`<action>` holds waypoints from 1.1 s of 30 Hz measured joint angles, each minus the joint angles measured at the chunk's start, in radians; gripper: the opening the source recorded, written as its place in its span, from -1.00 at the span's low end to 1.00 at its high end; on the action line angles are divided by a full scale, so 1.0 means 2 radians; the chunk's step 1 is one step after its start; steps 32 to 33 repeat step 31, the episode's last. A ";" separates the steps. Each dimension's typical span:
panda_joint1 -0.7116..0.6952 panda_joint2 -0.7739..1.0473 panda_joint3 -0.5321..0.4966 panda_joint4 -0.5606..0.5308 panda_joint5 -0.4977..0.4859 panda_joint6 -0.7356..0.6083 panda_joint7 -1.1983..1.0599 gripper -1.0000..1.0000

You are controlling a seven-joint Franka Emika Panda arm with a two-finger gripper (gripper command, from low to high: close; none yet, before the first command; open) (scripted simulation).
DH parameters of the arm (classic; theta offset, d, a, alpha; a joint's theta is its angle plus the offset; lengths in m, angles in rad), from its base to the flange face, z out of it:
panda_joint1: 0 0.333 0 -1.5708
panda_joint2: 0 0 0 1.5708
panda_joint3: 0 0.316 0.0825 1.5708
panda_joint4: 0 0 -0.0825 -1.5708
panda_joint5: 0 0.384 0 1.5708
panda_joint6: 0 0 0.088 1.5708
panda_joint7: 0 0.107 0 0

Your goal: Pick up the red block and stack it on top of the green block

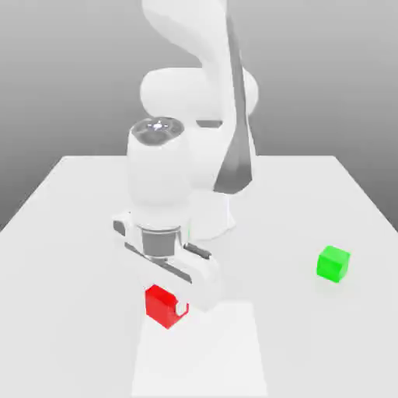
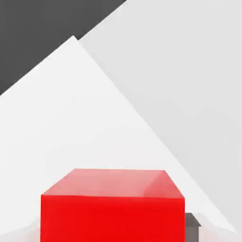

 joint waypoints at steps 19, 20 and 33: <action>0.309 -0.116 0.205 -0.055 0.095 -0.057 -0.213 -1.00; 0.324 -0.120 0.214 -0.058 0.095 -0.058 -0.220 -1.00; 0.319 0.007 0.208 -0.057 -0.038 0.062 -0.135 1.00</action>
